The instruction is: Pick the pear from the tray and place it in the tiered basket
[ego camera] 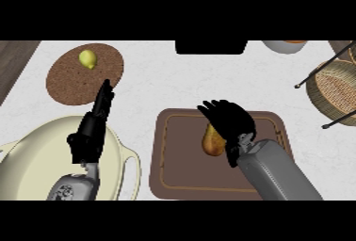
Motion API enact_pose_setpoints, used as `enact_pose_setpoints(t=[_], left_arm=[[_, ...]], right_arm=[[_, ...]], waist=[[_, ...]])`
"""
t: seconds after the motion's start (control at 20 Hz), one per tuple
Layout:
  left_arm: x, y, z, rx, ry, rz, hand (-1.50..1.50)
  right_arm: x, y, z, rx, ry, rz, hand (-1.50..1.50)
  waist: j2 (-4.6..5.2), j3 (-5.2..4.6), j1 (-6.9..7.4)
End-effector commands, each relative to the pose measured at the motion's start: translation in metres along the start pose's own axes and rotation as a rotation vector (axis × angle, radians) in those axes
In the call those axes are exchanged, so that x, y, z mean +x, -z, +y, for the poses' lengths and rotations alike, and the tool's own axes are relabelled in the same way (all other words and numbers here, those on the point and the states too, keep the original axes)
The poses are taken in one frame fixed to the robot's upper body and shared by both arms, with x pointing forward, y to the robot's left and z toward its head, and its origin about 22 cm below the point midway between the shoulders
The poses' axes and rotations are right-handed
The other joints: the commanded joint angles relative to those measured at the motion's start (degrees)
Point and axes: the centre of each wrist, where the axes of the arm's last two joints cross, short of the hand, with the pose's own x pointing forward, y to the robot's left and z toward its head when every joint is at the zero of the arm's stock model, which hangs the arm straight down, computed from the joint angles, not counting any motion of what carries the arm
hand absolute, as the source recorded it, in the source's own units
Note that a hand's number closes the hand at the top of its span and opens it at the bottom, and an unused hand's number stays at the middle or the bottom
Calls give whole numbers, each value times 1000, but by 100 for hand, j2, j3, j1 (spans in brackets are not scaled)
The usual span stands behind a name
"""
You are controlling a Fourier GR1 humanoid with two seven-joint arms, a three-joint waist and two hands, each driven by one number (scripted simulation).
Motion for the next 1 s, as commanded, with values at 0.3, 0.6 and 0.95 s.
enact_pose_setpoints(t=[0.3, 0.6, 0.95], left_arm=[[3, 7, 13, 0, 9, -6, 0], [-13, 2, 5, -6, -16, -6, 0], [-6, -6, 13, 6, -9, -5, 0]], right_arm=[[0, 4, 4, -2, 44, -5, -150], [10, 29, 21, -31, 90, -8, -150], [-19, 35, 30, -201, -69, -42, 150]], waist=[[-4, 0, -13], [6, -1, 0], [11, 2, 45]])
